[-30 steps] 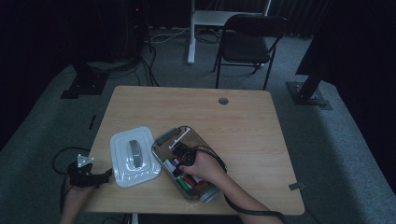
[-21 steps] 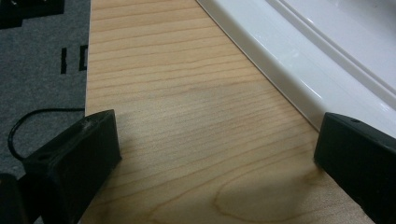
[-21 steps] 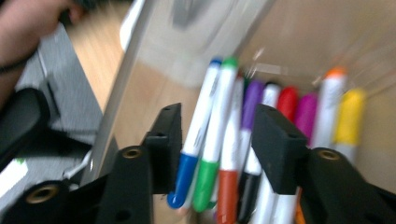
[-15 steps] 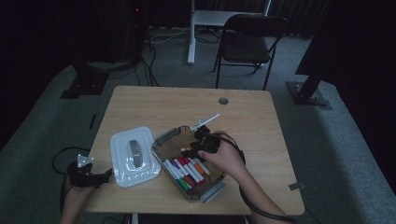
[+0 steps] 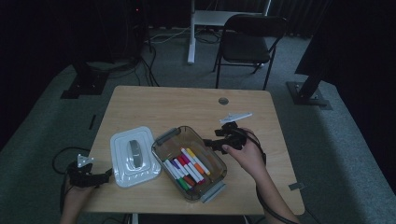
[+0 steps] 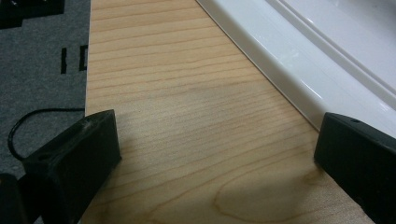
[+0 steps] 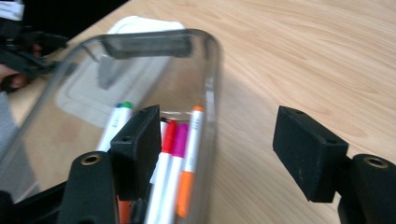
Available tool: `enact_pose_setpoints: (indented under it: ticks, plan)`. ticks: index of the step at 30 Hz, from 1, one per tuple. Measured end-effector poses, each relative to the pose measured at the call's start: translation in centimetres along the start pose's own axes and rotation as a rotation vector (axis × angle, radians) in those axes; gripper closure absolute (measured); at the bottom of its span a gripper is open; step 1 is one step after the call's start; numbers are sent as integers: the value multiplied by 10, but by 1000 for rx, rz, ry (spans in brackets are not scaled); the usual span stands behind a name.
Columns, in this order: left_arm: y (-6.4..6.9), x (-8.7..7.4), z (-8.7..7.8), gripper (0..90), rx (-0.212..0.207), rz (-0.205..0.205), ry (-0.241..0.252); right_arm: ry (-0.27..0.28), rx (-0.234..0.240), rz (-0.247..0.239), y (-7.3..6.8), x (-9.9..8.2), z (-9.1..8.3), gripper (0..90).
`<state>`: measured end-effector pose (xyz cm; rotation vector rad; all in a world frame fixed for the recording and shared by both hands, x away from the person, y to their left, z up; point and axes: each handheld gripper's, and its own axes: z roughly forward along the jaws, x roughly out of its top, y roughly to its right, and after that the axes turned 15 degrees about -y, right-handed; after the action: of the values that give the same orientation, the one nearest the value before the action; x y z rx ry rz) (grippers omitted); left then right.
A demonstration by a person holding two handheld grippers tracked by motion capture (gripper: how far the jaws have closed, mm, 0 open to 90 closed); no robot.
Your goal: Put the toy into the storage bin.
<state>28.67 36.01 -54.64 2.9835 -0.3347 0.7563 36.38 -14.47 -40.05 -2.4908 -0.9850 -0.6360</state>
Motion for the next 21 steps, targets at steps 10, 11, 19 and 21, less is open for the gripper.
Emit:
enact_pose_setpoints:
  ticks: [10,11,19,21]
  plan:
    - [0,0,0,7,0,1,-1,4,-50,93,33,-33,8,315]
    - [0,0,0,7,0,2,-1,-1,-55,100,35,-36,10,316]
    - [0,0,0,7,0,1,-1,-17,-88,165,52,-67,27,325]
    - [0,0,0,7,0,1,-1,-19,-98,173,55,-74,32,329]
